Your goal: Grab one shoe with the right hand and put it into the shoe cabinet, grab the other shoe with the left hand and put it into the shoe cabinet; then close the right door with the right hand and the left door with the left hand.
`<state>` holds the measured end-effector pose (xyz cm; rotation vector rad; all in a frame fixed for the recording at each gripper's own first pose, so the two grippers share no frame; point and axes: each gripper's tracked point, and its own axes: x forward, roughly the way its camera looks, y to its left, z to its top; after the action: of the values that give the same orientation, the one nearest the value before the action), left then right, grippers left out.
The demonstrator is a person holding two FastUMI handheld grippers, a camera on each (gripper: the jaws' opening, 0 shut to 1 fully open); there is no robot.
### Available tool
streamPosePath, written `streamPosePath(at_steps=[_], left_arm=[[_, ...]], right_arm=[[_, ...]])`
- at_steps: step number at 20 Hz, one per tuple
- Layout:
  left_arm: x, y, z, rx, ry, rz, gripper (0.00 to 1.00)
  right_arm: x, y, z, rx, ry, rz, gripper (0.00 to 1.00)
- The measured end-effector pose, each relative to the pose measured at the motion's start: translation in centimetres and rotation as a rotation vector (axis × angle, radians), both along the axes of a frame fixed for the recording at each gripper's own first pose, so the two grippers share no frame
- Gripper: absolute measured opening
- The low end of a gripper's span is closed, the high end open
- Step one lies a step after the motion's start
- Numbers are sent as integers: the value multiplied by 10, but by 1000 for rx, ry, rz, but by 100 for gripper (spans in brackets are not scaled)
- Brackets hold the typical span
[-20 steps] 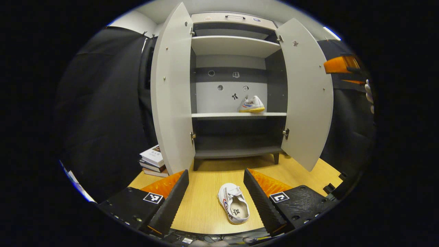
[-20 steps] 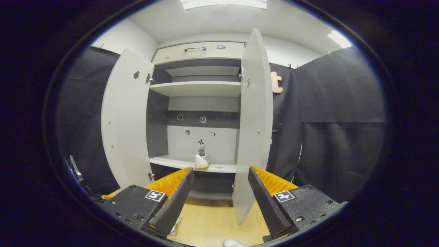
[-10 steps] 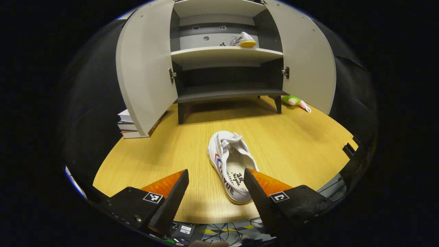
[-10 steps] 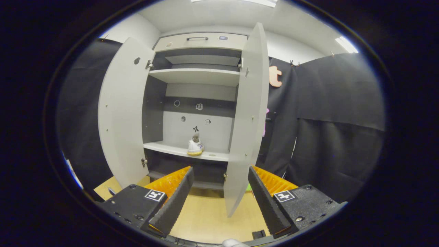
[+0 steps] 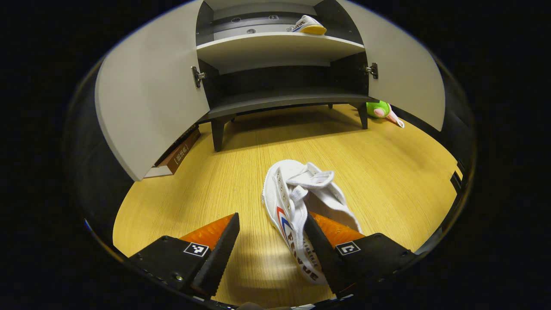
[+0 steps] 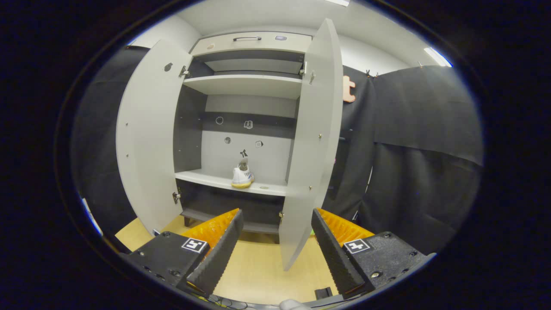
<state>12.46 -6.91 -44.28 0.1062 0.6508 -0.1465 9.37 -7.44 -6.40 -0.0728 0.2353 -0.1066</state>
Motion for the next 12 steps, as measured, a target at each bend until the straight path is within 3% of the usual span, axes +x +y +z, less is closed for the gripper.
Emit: streamPosePath(at_steps=[2,4,6,7,8,9,10,11,12], left_arm=[[14,0,-4,-23,10,10,91],[18,-9,-9,-55,32,-8,83],[19,-21,-9,-88,47,-33,68],[19,-21,-8,-81,44,-28,51],[22,-21,-10,-78,43,-30,42],[24,-14,-9,-64,39,-16,53],[25,-4,-13,-38,52,24,42],[22,-3,-12,-54,63,25,8],[21,-8,-9,-64,56,14,4]], right_arm=[[6,2,-5,-8,15,10,100],[11,5,-7,-2,18,18,100],[14,7,-7,0,19,28,100],[16,7,-6,-1,16,30,100],[17,7,-4,-1,11,33,100],[18,7,-4,-1,8,34,100],[19,8,-3,1,3,36,100],[20,9,-3,3,1,41,100],[21,10,-4,3,3,44,100]])
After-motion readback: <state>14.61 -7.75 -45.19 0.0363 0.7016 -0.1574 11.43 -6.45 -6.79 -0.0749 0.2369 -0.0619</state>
